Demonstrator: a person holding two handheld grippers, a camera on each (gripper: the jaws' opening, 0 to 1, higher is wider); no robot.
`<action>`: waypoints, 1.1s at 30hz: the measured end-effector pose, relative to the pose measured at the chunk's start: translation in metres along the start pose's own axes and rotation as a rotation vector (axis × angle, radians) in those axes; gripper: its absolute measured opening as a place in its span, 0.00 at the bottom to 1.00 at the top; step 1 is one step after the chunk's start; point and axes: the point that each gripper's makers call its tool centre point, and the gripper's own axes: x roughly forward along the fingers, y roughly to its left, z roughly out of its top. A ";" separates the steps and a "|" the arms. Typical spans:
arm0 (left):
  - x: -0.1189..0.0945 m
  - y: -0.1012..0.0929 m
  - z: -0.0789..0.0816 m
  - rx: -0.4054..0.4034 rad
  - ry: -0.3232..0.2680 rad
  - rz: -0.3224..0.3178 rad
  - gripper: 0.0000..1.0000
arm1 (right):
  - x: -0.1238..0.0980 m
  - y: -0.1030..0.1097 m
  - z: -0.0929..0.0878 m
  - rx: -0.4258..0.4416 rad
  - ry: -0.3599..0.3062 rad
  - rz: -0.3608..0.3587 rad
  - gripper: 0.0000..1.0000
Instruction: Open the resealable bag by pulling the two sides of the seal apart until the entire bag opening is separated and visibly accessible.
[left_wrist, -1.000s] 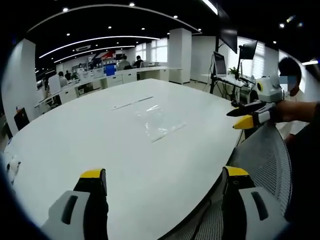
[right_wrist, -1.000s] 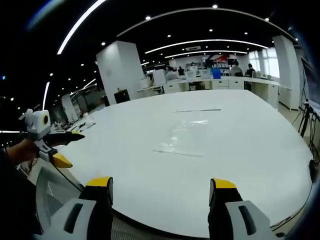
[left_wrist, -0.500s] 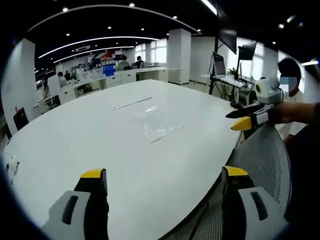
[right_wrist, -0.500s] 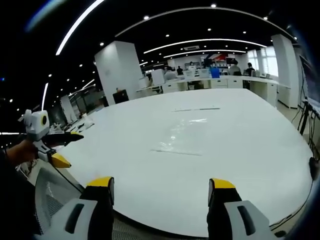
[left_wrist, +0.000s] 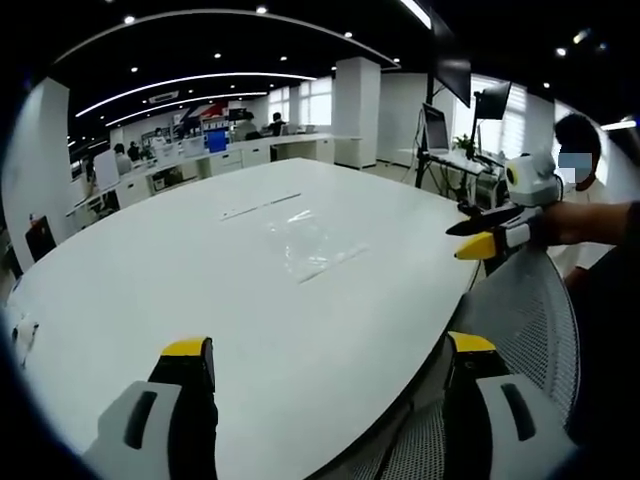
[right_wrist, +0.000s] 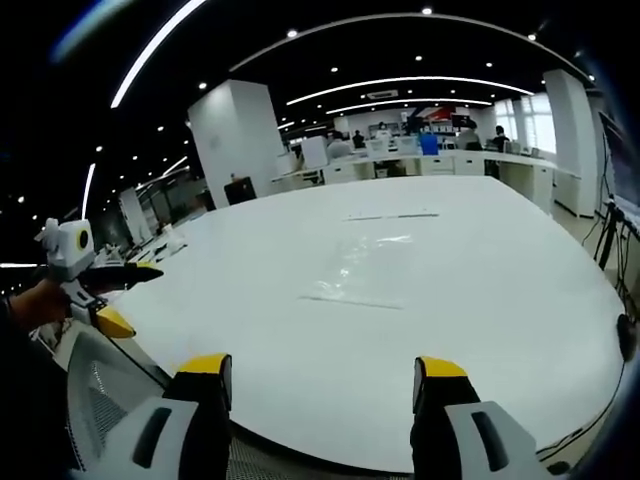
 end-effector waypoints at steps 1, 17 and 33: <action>0.000 0.000 0.000 0.001 0.002 -0.002 0.94 | 0.000 0.000 0.000 0.000 0.000 0.000 0.73; 0.000 0.004 -0.002 -0.011 0.013 -0.013 0.93 | 0.002 0.000 0.001 -0.014 0.006 -0.014 0.72; 0.010 0.004 -0.007 -0.019 0.013 -0.041 0.93 | 0.033 0.014 0.016 -0.172 0.043 0.057 0.67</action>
